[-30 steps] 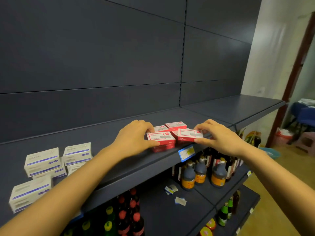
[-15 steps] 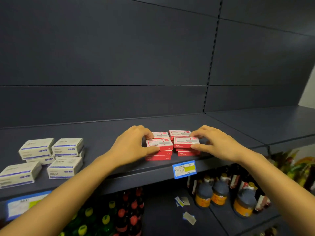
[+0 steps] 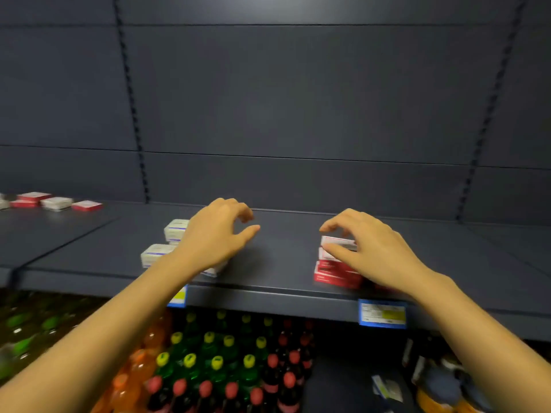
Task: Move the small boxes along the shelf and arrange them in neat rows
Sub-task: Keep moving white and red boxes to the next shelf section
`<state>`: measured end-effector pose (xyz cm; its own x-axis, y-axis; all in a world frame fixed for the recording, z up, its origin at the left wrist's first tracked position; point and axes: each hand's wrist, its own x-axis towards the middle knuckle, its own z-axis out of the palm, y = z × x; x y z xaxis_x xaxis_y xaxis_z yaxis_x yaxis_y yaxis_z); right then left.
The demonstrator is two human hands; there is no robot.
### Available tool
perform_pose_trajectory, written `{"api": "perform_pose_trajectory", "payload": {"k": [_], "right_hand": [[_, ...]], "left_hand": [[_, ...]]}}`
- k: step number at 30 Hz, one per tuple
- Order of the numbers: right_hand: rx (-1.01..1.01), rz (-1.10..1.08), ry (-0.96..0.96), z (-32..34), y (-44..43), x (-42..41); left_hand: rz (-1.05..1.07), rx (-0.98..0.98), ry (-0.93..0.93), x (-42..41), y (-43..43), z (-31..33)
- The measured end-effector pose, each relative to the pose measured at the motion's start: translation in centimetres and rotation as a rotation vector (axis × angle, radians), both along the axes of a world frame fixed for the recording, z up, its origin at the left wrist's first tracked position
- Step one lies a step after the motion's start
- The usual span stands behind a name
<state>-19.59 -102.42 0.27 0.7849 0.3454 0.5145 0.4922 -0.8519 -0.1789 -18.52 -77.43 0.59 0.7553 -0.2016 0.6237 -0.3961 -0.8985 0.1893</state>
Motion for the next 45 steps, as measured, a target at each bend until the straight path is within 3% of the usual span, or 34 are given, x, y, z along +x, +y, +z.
{"api": "perform_pose_trajectory", "payload": {"k": [8, 21, 31, 45], "right_hand": [[-0.019, 0.316, 0.017, 0.2, 13.0, 1.6], [-0.082, 0.556, 0.058, 0.7, 36.6, 0.5], [-0.067, 0.519, 0.116, 0.2, 52.8, 2.3], [-0.091, 0.299, 0.207, -0.7, 62.9, 13.3]], "left_hand": [[0.305, 0.004, 0.055, -5.8, 11.1, -0.9], [0.564, -0.009, 0.08, -13.5, 32.7, -1.4], [0.575, 0.021, 0.13, -13.7, 47.9, -1.9], [0.508, -0.035, 0.159, -5.4, 59.1, -3.6]]}}
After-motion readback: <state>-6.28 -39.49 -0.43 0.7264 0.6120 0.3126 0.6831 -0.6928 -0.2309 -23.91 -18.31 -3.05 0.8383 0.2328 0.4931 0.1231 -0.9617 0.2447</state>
